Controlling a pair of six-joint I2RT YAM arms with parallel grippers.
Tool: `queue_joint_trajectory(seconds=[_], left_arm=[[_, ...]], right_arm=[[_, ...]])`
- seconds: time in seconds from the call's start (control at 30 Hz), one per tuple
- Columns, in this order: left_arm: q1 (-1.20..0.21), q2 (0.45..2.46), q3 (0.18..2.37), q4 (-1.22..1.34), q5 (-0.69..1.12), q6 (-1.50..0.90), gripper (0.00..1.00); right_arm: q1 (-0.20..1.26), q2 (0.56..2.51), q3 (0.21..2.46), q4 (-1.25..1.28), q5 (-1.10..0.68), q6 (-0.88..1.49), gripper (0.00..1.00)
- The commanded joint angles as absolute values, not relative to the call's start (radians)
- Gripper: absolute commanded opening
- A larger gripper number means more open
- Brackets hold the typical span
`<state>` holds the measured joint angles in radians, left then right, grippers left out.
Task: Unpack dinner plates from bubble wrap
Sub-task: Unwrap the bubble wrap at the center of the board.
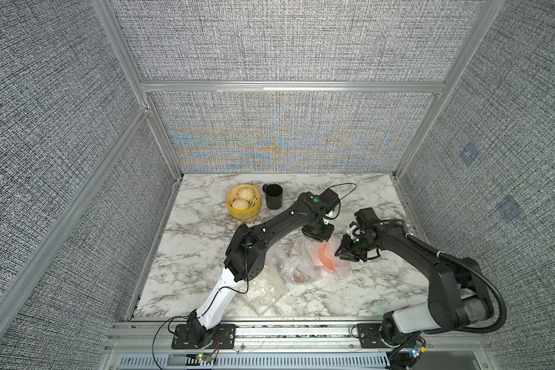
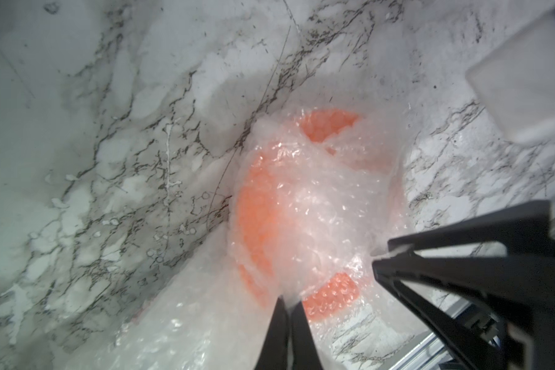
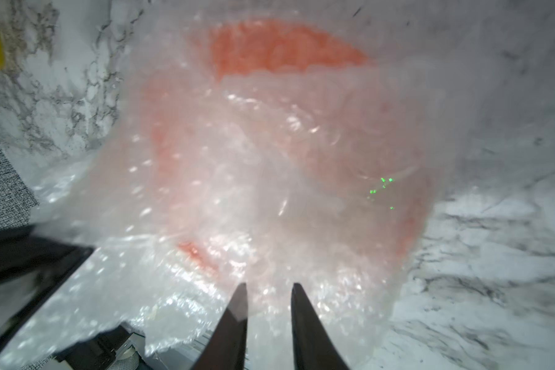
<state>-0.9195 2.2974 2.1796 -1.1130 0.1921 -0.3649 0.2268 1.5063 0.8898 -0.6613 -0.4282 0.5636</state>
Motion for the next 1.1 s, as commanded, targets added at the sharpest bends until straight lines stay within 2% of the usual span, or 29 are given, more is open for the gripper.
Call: queue_joint_trajectory(seconds=[0.0, 0.13, 0.23, 0.27, 0.3, 0.33, 0.37, 0.43, 0.5, 0.57, 0.7, 0.9, 1.07], left_arm=[[-0.900, 2.253, 2.160, -1.153, 0.126, -0.379, 0.00], [-0.876, 2.222, 2.108, -1.168, 0.110, -0.391, 0.00], [-0.874, 2.194, 2.059, -1.134, 0.123, -0.390, 0.00], [-0.874, 2.192, 2.053, -1.128, 0.129, -0.394, 0.03], [-0.874, 2.189, 2.050, -1.125, 0.138, -0.396, 0.09], [-0.874, 2.187, 2.047, -1.118, 0.147, -0.401, 0.20], [-0.874, 2.185, 2.043, -1.110, 0.152, -0.407, 0.32], [-0.874, 2.181, 2.037, -1.096, 0.156, -0.416, 0.47], [-0.874, 2.185, 2.040, -1.095, 0.154, -0.419, 0.58], [-0.874, 2.187, 2.042, -1.099, 0.149, -0.420, 0.59], [-0.874, 2.190, 2.024, -1.097, 0.149, -0.425, 0.58], [-0.874, 2.212, 2.009, -1.085, 0.153, -0.434, 0.29], [-0.872, 2.220, 2.022, -1.086, 0.157, -0.434, 0.19]], right_arm=[[0.197, 1.537, 0.878, -0.641, -0.432, 0.574, 0.27], [0.102, 1.497, 0.853, -0.679, -0.421, 0.546, 0.26], [0.108, 1.444, 0.915, -0.761, -0.362, 0.488, 0.26], [0.120, 1.433, 0.941, -0.781, -0.359, 0.473, 0.27], [0.139, 1.425, 0.965, -0.794, -0.357, 0.460, 0.28], [0.170, 1.417, 0.986, -0.803, -0.352, 0.439, 0.30], [0.205, 1.419, 1.037, -0.809, -0.345, 0.416, 0.37], [0.264, 1.444, 1.089, -0.823, -0.344, 0.381, 0.48], [0.299, 1.489, 1.129, -0.840, -0.336, 0.352, 0.54], [0.319, 1.536, 1.154, -0.842, -0.333, 0.331, 0.57], [0.345, 1.594, 1.184, -0.854, -0.303, 0.296, 0.59], [0.416, 1.658, 1.210, -0.867, -0.256, 0.256, 0.59], [0.462, 1.708, 1.214, -0.877, -0.155, 0.258, 0.59]])
